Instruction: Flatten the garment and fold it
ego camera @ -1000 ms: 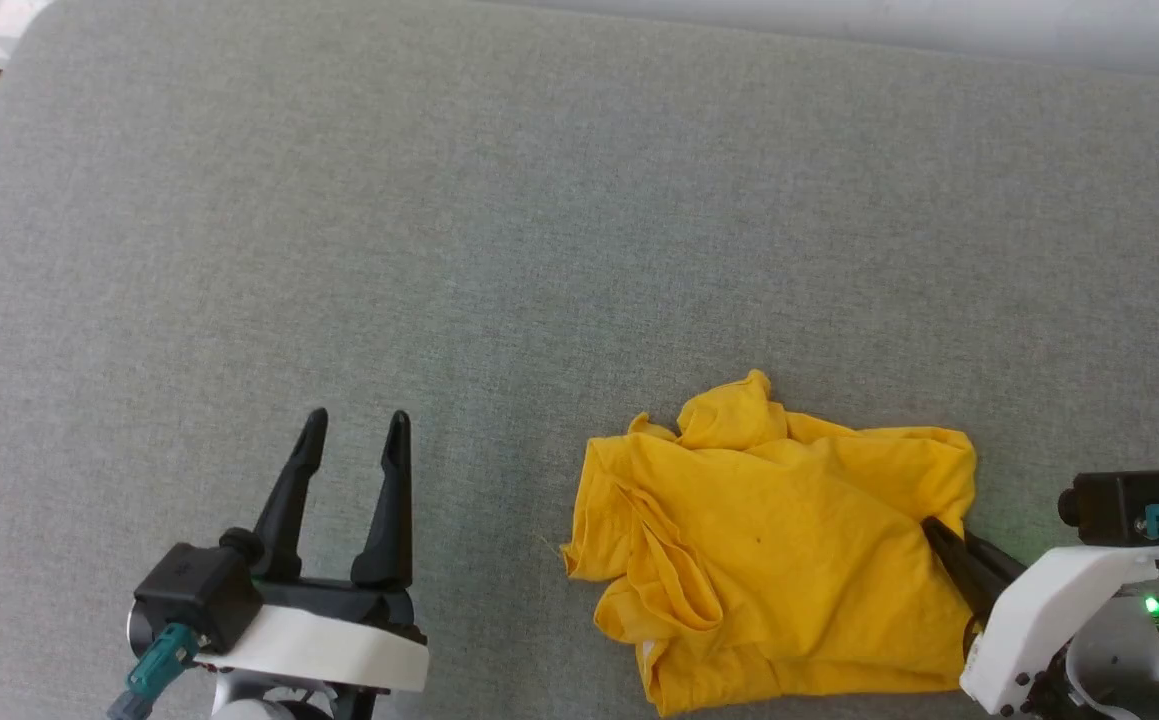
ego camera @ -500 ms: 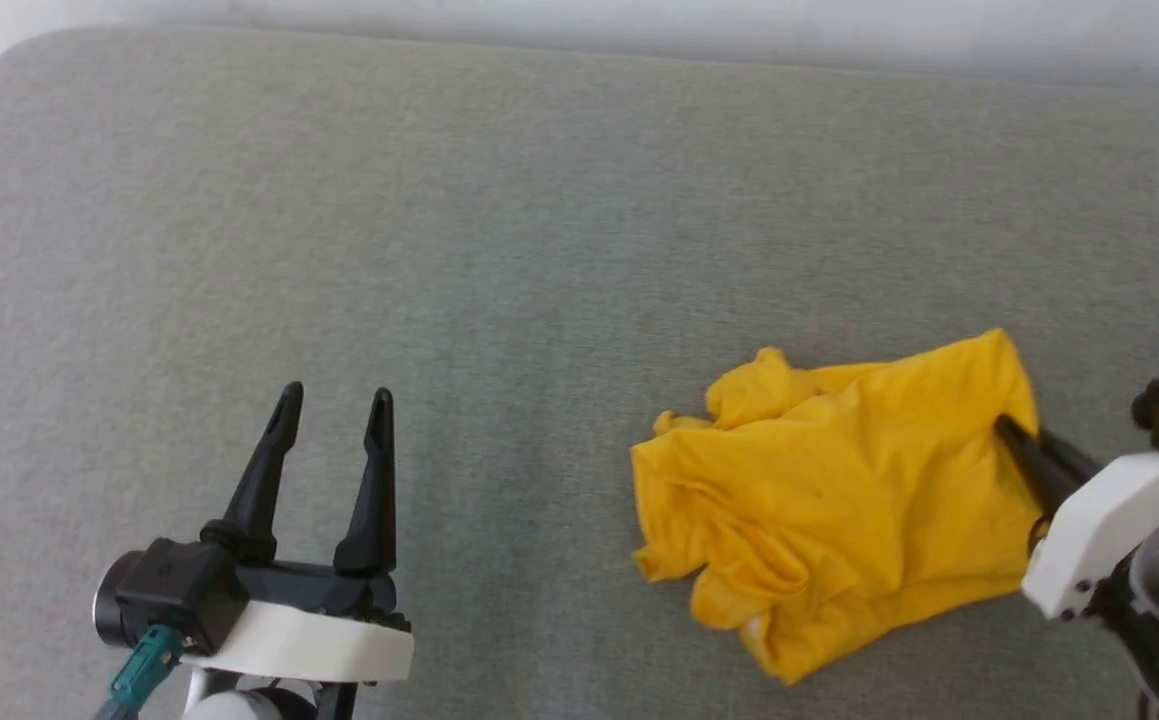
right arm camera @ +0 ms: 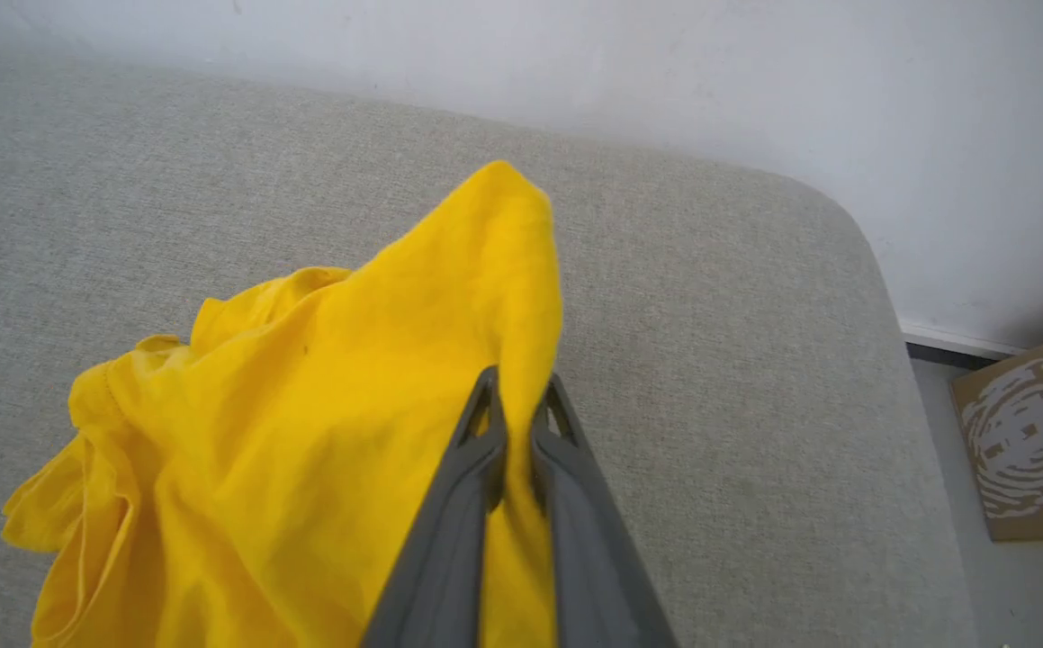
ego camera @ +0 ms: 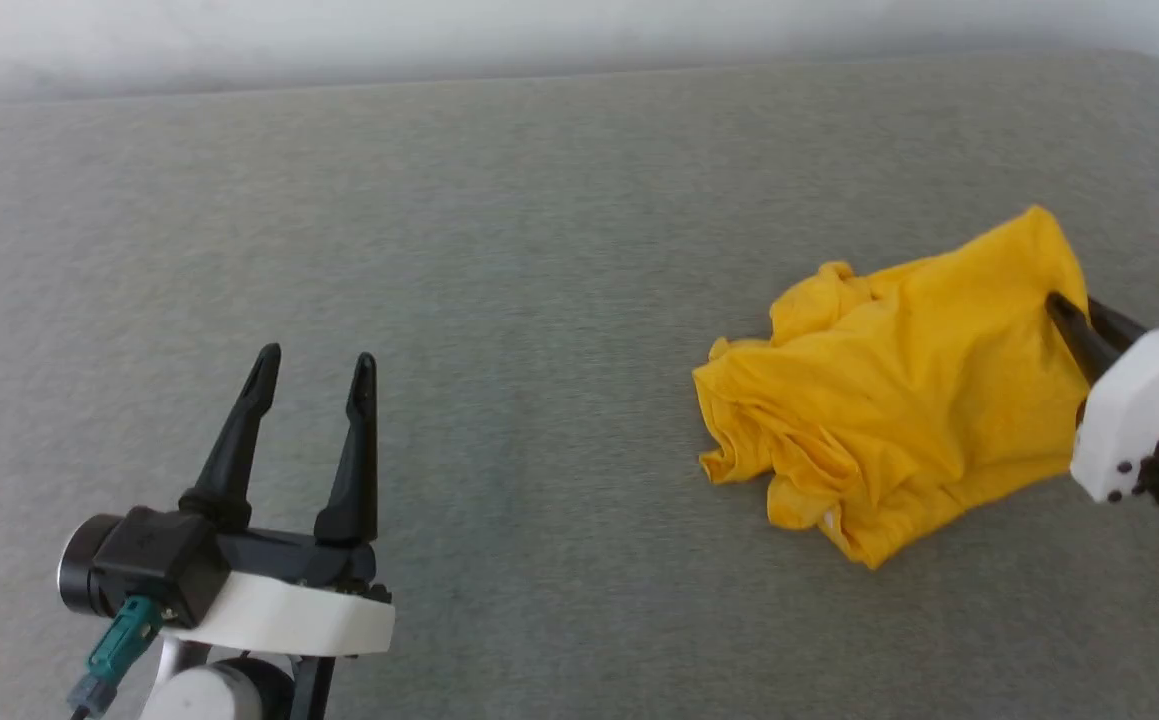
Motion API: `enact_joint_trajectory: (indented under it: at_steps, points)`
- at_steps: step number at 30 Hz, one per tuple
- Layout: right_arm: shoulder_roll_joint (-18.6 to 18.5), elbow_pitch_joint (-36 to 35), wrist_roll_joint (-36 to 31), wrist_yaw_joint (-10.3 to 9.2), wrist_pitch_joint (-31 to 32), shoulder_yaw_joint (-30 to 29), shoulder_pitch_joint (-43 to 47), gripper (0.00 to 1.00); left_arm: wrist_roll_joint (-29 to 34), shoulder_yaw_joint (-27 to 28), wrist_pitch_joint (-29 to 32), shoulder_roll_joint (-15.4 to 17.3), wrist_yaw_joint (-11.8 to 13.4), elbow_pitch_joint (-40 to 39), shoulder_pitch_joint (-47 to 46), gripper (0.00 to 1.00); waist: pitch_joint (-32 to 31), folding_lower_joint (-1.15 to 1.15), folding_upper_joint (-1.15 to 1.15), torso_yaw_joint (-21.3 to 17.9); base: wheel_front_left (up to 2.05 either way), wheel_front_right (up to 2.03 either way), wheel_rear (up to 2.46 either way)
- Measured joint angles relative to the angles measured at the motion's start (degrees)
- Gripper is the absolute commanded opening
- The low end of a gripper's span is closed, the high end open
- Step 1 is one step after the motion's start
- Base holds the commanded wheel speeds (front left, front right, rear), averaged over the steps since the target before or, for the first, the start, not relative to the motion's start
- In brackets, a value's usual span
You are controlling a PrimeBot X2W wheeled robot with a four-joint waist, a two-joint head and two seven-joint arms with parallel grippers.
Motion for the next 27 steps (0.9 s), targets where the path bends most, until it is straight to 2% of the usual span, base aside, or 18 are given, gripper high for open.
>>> enact_joint_trajectory:
  at_steps: [10,19,27]
  points:
    - [-4.5,7.9,-0.6,0.00,-3.0,-0.5,-8.1,0.00,1.3,-0.2,1.8,1.2,0.4,-1.6,-3.1,1.00,1.9,0.00,0.00,-6.4,0.00,0.00,0.00]
    - [-8.0,15.2,-1.2,0.00,-8.1,-0.9,-14.4,0.00,4.0,0.1,3.3,2.9,1.0,-4.1,-7.2,1.00,8.4,0.01,0.00,-8.2,0.00,0.00,0.00]
    - [-10.6,22.6,-3.4,0.01,-12.2,-4.2,-17.7,0.00,6.2,-1.1,2.6,2.8,1.0,-5.5,-13.2,1.00,15.3,0.01,0.00,-8.2,0.00,0.00,0.00]
